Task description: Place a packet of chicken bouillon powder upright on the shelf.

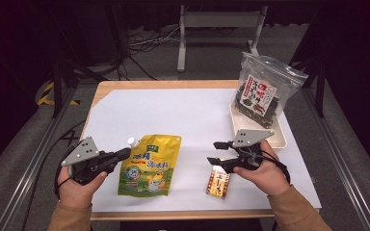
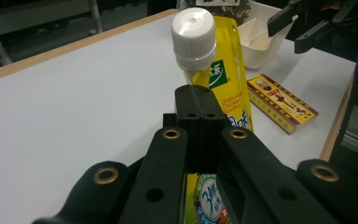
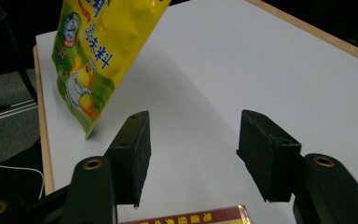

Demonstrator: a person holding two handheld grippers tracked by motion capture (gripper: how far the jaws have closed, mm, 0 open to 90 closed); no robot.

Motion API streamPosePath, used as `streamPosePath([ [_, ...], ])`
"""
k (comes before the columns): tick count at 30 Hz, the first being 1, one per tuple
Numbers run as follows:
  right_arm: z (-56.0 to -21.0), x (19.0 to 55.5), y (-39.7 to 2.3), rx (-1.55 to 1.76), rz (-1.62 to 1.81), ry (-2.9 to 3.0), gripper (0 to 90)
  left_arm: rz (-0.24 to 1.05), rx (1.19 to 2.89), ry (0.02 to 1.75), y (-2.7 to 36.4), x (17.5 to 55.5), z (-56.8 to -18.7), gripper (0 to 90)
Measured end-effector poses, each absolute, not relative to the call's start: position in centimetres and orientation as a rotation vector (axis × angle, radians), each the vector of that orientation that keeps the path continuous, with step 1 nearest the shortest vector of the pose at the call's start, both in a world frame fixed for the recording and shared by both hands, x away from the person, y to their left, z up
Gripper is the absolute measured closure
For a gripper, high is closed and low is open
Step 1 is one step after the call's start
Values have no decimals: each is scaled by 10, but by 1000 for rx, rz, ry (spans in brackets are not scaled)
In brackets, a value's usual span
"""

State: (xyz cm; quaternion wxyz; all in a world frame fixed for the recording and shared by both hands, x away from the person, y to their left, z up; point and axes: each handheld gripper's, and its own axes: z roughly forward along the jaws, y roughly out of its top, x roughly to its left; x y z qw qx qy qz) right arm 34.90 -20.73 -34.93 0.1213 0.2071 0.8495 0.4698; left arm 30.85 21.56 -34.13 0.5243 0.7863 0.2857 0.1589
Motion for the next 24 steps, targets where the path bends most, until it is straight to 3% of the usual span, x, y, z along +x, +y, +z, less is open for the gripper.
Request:
streamPosePath([
  [24, -353, 361, -138, 492, 1484, 2593, 421, 356, 1868, 583, 212, 306, -338, 900],
])
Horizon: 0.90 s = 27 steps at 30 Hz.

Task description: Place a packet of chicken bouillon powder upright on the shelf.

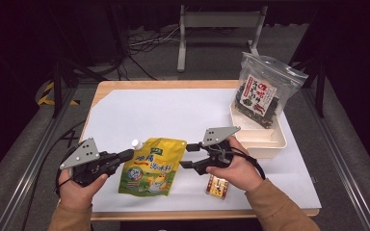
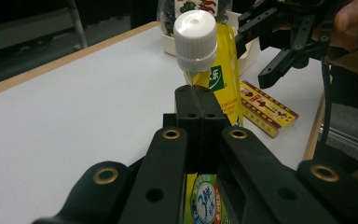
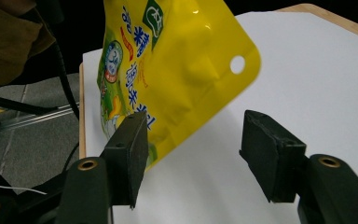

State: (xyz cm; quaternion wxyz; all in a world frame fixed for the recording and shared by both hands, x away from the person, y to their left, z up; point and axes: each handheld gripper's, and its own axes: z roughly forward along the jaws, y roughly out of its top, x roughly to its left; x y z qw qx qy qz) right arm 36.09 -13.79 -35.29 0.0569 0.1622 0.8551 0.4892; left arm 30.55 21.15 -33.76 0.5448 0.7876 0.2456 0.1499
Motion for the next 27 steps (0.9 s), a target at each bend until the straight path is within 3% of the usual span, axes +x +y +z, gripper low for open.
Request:
streamPosePath([
  [16, -364, 365, -111, 466, 1536, 2636, 469, 348, 1858, 566, 210, 305, -337, 900],
  [19, -366, 365, -107, 456, 1551, 2649, 565, 346, 1855, 561, 210, 304, -337, 900],
  [23, -364, 363, -105, 438, 1595, 2686, 780, 343, 1842, 558, 211, 303, -335, 900],
  [27, -358, 359, -106, 400, 1619, 2685, 851, 351, 1816, 554, 212, 302, -334, 900],
])
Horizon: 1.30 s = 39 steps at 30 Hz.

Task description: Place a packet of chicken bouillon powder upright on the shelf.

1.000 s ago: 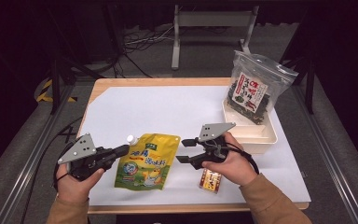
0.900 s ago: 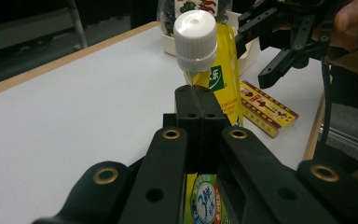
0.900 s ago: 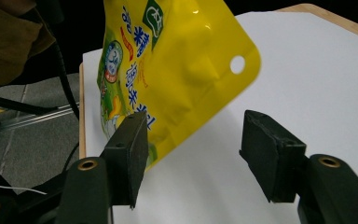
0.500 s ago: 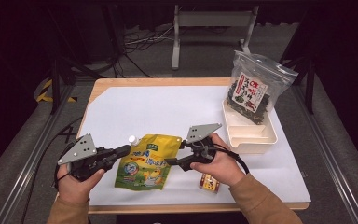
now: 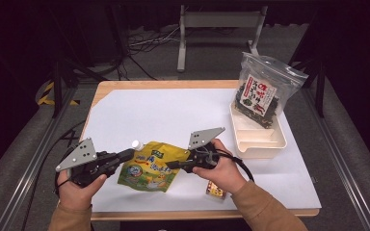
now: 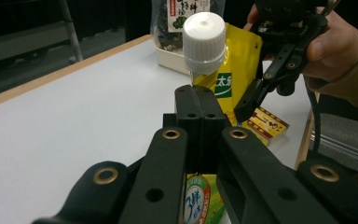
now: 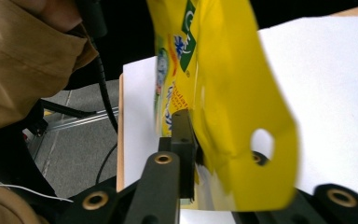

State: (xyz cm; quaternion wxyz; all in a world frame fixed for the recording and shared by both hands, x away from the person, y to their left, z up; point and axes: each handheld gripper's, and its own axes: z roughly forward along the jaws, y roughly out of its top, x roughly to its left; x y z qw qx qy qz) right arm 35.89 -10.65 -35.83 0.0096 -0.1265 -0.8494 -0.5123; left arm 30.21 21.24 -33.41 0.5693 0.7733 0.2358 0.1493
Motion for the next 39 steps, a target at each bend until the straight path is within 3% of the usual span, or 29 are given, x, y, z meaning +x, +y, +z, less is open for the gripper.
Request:
streamPosePath([
  [25, -323, 345, -129, -394, -1745, -2638, 871, 323, 1742, 533, 209, 307, -334, 890],
  [39, -305, 338, -152, -414, -1796, -2671, 873, 339, 1744, 543, 201, 315, -335, 702],
])
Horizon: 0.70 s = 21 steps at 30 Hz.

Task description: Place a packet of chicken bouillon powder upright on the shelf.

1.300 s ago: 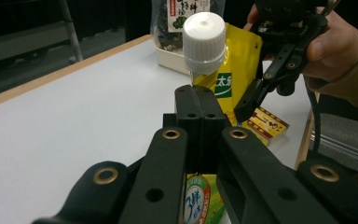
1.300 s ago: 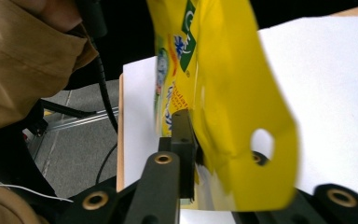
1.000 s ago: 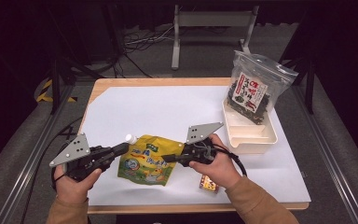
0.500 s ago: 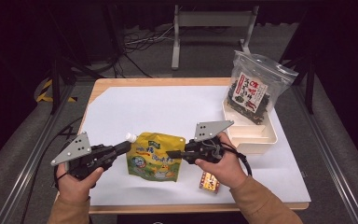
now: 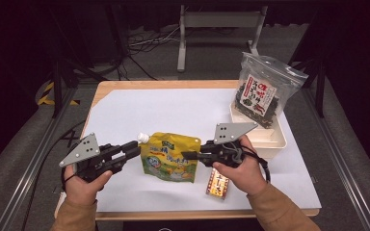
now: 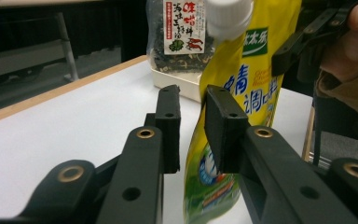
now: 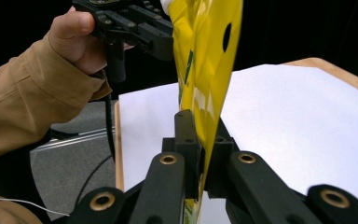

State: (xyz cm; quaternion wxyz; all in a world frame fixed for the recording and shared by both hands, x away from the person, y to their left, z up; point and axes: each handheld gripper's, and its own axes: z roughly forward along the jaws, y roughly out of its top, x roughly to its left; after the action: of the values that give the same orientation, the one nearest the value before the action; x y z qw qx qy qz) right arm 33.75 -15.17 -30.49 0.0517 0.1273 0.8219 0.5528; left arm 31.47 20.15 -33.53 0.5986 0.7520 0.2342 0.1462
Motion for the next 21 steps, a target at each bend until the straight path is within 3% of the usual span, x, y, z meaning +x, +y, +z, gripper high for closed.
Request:
streamPosePath([
  [21, -264, 339, -222, 516, 1507, 2362, 873, 362, 1780, 628, 204, 325, -343, 517],
])
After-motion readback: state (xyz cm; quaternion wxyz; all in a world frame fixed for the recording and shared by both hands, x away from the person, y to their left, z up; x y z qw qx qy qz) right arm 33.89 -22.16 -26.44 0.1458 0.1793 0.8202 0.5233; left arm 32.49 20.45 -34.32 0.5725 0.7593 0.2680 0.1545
